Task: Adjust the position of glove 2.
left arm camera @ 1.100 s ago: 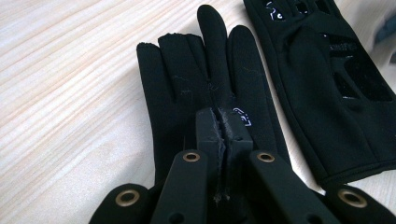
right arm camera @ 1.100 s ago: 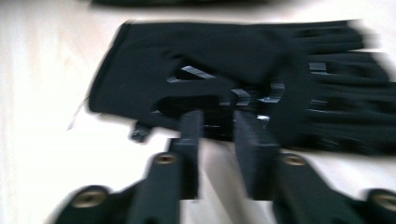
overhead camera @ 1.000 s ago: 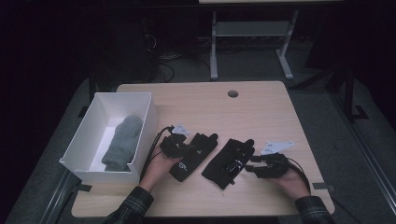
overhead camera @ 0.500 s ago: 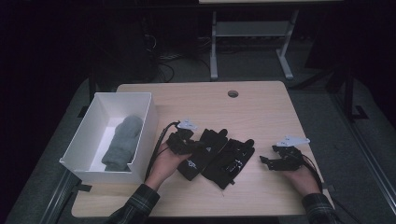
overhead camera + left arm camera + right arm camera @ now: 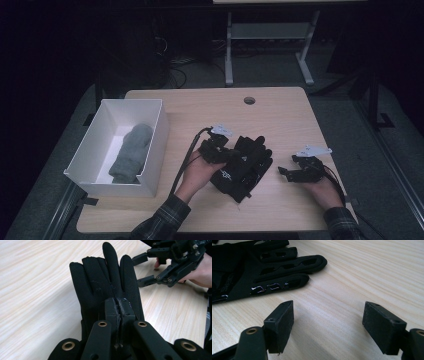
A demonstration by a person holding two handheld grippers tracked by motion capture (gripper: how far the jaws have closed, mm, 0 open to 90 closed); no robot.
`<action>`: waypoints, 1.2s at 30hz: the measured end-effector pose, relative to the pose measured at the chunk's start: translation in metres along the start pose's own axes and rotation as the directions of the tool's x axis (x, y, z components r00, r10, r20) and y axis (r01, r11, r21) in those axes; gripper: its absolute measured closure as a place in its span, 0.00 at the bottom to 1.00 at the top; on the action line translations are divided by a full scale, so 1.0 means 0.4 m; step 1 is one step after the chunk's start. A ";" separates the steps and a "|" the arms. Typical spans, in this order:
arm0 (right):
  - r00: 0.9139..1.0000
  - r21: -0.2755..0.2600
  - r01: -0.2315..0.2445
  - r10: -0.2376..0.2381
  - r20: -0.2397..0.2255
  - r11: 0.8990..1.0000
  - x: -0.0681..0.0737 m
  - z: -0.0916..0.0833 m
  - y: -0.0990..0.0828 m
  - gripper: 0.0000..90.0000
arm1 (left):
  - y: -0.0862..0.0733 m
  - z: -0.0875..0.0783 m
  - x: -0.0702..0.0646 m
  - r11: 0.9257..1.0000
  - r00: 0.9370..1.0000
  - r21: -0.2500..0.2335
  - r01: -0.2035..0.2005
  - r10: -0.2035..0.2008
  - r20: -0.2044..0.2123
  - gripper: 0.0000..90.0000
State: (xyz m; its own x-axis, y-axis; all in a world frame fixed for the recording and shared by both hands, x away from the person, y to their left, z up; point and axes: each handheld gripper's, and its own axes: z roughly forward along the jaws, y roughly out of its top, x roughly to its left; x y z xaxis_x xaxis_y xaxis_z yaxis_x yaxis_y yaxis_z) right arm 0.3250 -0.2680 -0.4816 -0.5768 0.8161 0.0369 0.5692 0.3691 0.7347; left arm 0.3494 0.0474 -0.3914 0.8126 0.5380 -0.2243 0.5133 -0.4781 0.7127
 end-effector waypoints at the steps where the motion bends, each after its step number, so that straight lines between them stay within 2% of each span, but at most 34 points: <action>1: 1.000 0.000 0.001 -0.001 0.000 1.000 0.000 0.000 0.000 0.28 | 0.001 0.008 -0.004 1.000 1.000 0.005 -0.003 0.003 0.001 0.98; 3: 1.000 -0.001 0.001 -0.001 0.000 1.000 0.000 0.000 0.000 0.28 | 0.001 0.024 -0.015 1.000 1.000 0.008 0.011 -0.011 0.002 0.98; 7: 1.000 0.001 -0.012 0.012 0.001 1.000 0.002 0.000 0.001 0.28 | 0.002 0.052 -0.027 1.000 1.000 0.026 0.002 -0.002 0.001 0.98; 9: 1.000 0.001 -0.004 0.004 0.002 1.000 0.000 0.000 0.000 0.28 | 0.002 0.066 -0.032 1.000 1.000 0.015 0.022 -0.022 -0.005 0.98; 16: 1.000 0.002 -0.003 0.003 -0.001 1.000 0.000 0.000 0.000 0.28 | -0.008 0.106 -0.029 0.999 0.999 0.037 0.037 -0.036 -0.011 0.97; 21: 1.000 0.000 -0.007 0.007 0.000 1.000 0.001 0.000 0.000 0.28 | -0.019 0.134 -0.018 0.997 0.999 0.074 0.038 -0.037 -0.006 0.96; 24: 1.000 0.001 -0.003 0.003 -0.001 1.000 0.001 0.000 0.000 0.28 | -0.022 0.138 -0.014 0.997 0.999 0.068 0.041 -0.041 -0.003 0.94; 26: 1.000 0.001 -0.003 0.003 -0.001 1.000 0.001 0.000 0.000 0.28 | -0.021 0.137 -0.015 0.998 0.999 0.058 0.036 -0.036 -0.007 0.85; 30: 1.000 0.000 -0.005 0.005 -0.001 1.000 0.001 0.000 0.001 0.27 | -0.017 0.119 -0.013 0.998 1.000 0.062 0.002 -0.001 -0.020 0.67; 32: 1.000 0.000 0.000 0.000 0.001 1.000 0.001 0.000 0.000 0.28 | -0.018 0.108 -0.014 0.999 1.000 0.051 0.007 -0.006 -0.023 0.62; 33: 1.000 0.001 0.003 -0.003 0.001 1.000 0.002 -0.001 0.001 0.32 | -0.019 0.099 -0.012 0.998 1.000 0.060 -0.011 0.013 -0.026 0.60; 34: 1.000 0.000 0.010 -0.010 0.003 1.000 0.006 -0.004 0.002 0.43 | -0.021 0.090 -0.013 0.998 0.999 0.060 -0.020 0.022 -0.030 0.61; 35: 1.000 -0.007 0.029 -0.029 0.003 1.000 0.010 -0.010 0.003 0.50 | -0.025 0.080 -0.014 0.998 0.999 0.062 -0.031 0.033 -0.034 0.67; 36: 0.999 -0.015 0.035 -0.035 0.003 0.999 0.015 -0.015 0.006 0.56 | -0.030 0.070 -0.014 0.997 0.999 0.060 -0.042 0.044 -0.023 0.78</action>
State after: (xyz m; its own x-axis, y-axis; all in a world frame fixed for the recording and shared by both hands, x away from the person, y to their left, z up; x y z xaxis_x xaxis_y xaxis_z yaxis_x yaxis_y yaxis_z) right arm 0.3194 -0.2651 -0.4757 -0.5948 0.8038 0.0093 0.5399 0.3908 0.7455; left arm 0.3464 0.0307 -0.4172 0.8276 0.5324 -0.1777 0.4943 -0.5415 0.6800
